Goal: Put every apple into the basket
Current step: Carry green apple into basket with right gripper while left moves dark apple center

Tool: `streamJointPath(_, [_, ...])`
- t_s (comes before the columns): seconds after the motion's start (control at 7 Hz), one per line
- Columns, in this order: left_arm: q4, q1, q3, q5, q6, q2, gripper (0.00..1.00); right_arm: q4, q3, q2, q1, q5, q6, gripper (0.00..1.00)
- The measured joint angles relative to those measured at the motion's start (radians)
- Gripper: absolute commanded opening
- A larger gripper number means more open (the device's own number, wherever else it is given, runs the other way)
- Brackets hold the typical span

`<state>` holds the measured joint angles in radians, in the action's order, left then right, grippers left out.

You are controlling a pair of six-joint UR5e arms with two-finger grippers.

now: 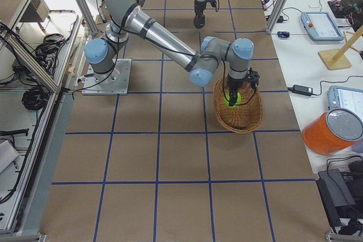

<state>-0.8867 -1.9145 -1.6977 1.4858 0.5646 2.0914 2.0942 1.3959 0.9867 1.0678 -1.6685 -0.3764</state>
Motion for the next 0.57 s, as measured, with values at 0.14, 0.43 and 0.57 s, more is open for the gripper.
streamJointPath(0.14, [0.006,0.002,0.001,-0.034,0.011,-0.003,1.0,0.002,-0.049,-0.051,-0.013,-0.002,-0.018,0.55])
streamJointPath(0.43, [-0.092,0.042,0.023,-0.055,0.011,-0.048,1.0,0.003,-0.079,-0.087,-0.019,0.0,-0.025,1.0])
streamJointPath(0.57, [-0.181,0.096,0.061,-0.053,-0.008,-0.081,1.0,-0.001,-0.081,-0.09,-0.02,-0.003,-0.027,1.0])
